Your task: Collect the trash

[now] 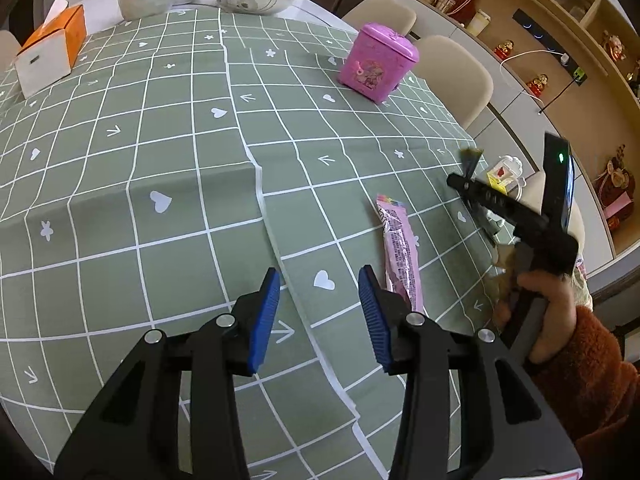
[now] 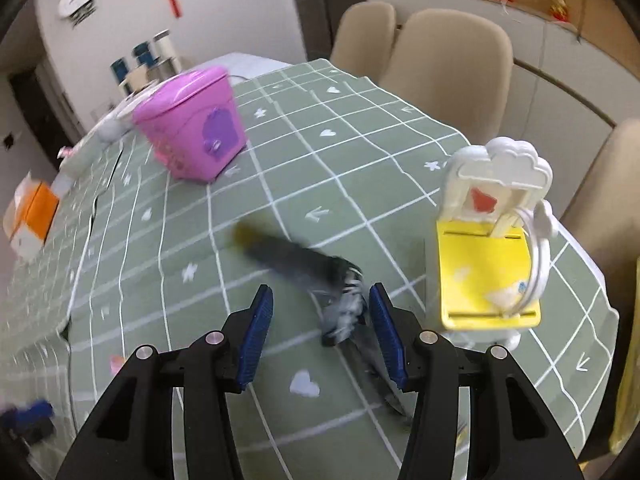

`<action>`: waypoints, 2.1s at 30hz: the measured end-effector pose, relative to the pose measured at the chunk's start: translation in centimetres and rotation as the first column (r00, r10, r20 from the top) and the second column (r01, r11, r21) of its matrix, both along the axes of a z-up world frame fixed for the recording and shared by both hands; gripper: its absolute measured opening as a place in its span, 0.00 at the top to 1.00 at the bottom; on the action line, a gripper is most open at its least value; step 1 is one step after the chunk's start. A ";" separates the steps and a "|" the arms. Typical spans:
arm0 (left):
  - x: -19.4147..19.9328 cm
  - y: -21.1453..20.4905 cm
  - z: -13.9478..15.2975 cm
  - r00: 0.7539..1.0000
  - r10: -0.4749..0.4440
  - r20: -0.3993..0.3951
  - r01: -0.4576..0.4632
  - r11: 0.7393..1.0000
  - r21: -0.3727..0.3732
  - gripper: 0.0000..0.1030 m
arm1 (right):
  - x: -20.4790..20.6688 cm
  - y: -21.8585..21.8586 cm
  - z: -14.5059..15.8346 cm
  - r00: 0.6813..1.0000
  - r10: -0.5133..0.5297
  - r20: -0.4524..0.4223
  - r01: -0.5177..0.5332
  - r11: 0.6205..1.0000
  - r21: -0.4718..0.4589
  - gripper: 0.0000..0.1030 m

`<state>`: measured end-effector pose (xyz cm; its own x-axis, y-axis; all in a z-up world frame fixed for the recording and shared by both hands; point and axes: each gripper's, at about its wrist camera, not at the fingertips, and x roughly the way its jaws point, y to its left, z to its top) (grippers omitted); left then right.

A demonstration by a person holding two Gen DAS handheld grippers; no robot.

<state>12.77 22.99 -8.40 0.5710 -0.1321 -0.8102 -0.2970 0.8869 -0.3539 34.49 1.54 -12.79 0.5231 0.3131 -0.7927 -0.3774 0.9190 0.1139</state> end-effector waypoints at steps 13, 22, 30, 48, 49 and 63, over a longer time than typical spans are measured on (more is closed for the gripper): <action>0.7 -1.3 -0.3 0.999 -0.039 -0.012 0.039 0.999 -0.013 0.59 | -4.0 -2.3 0.7 0.978 0.206 -0.027 -0.205 0.978 0.049 0.39; -0.1 -1.5 -0.1 0.999 -0.043 -0.023 0.043 0.999 0.008 0.59 | -0.3 -0.3 0.6 0.996 0.089 0.013 -0.089 0.996 0.031 0.43; -0.7 -1.8 0.1 0.998 -0.054 -0.027 0.054 0.998 0.012 0.59 | -0.3 -0.8 1.3 0.992 0.120 0.026 -0.120 0.992 -0.026 0.71; 4.8 -7.7 -0.7 0.988 -0.150 -0.020 0.151 0.976 0.155 0.56 | -8.5 -7.5 8.4 0.987 0.072 0.141 -0.074 0.997 0.014 0.71; 5.3 -8.0 -1.0 0.989 -0.146 -0.026 0.148 0.973 0.174 0.56 | -8.6 -8.1 8.5 0.988 0.062 0.142 -0.065 0.998 0.019 0.71; 6.4 -8.7 -1.0 0.995 -0.099 -0.031 0.104 0.961 0.256 0.90 | -11.2 -13.7 10.1 0.988 -0.006 0.157 0.001 1.000 0.031 0.71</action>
